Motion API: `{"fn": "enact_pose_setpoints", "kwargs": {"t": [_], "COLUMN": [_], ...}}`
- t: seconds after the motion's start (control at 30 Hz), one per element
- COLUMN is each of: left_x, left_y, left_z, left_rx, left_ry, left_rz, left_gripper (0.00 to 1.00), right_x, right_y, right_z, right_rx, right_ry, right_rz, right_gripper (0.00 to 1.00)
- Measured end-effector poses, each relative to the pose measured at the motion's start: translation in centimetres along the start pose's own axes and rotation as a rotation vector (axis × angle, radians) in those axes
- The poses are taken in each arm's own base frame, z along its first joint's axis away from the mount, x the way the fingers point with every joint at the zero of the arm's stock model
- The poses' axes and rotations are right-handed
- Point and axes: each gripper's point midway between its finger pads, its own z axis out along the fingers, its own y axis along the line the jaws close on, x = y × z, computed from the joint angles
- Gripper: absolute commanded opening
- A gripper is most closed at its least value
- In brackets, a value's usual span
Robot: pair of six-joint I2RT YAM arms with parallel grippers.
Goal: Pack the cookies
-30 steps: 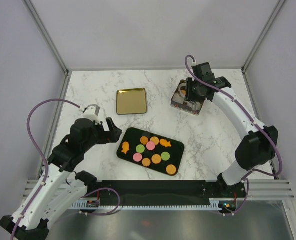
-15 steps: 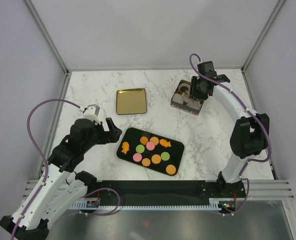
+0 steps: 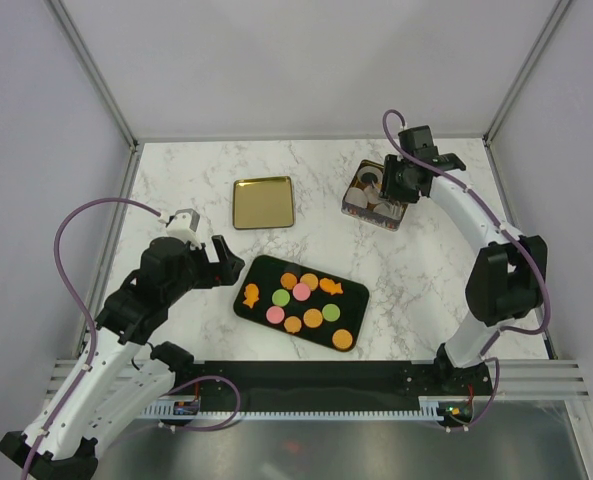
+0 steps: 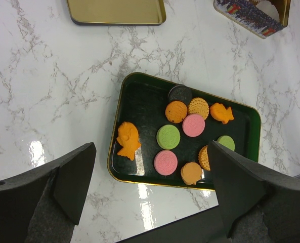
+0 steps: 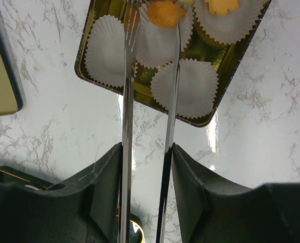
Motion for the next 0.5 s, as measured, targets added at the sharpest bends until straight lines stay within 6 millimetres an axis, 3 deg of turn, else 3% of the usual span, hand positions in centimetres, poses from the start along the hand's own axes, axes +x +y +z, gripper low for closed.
{"fn": "enact_pose_setpoints", "kwargs": {"t": [0.3, 0.5], "left_x": [0.0, 0.0], "left_y": [0.0, 0.0], "left_z": [0.0, 0.0], "left_rx": [0.000, 0.000], "left_ry": [0.000, 0.000], "left_rz": [0.000, 0.000], "left_gripper": [1.00, 1.00], "right_x": [0.1, 1.6], "right_y": [0.7, 3.2], "right_z": [-3.5, -6.3], "right_rx": [-0.060, -0.114], "right_ry": [-0.045, -0.057], "right_rz": [-0.001, -0.060], "right_gripper": [0.52, 0.52]}}
